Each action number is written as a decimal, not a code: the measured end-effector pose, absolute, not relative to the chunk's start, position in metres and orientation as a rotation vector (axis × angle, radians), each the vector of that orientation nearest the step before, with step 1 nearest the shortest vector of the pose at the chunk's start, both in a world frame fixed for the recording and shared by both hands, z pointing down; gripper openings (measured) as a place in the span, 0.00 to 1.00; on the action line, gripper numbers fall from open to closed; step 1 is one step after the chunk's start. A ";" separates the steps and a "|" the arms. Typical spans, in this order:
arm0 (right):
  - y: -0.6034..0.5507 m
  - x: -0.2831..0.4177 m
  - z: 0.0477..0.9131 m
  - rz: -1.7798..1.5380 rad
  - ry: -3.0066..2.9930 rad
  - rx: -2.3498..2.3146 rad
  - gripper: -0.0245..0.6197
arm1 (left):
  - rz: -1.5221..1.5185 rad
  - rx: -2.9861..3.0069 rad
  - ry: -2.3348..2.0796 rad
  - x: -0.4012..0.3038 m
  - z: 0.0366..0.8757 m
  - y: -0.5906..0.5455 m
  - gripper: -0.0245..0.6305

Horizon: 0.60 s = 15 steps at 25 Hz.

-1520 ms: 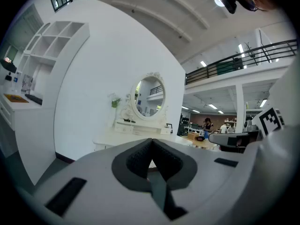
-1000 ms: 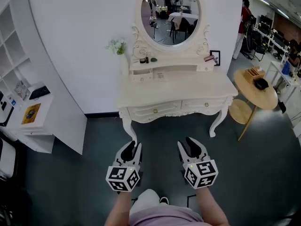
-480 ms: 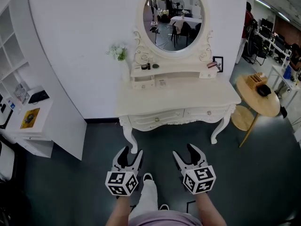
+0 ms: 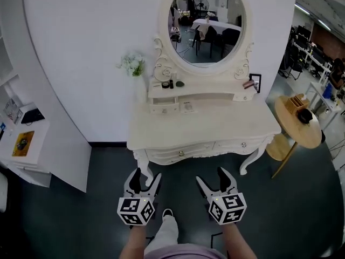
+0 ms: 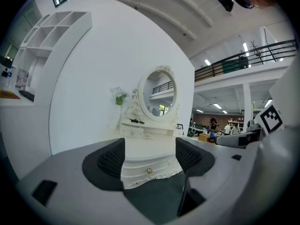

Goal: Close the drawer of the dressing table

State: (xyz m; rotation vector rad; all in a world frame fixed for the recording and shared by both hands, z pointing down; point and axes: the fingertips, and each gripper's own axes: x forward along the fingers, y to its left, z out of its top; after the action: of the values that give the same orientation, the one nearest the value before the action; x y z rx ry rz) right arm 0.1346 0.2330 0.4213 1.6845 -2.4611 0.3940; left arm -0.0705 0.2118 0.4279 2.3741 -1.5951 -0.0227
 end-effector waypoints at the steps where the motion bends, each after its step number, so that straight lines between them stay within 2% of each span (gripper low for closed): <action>1: 0.221 0.132 0.421 0.403 -2.461 1.685 0.60 | -0.026 2.373 -1.594 -0.074 0.427 0.199 0.53; 8: 0.145 0.107 0.414 0.427 -2.465 1.688 0.69 | -0.023 2.382 -1.571 -0.095 0.427 0.123 0.58; 15: 0.089 0.083 0.411 0.418 -2.465 1.700 0.70 | -0.040 2.378 -1.581 -0.120 0.426 0.064 0.60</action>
State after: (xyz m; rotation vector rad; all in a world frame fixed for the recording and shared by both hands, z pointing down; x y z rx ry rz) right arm 0.0830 0.0892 0.4109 1.7000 -2.4649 0.4179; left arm -0.1198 0.0642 0.4256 2.3781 -1.5810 -0.0400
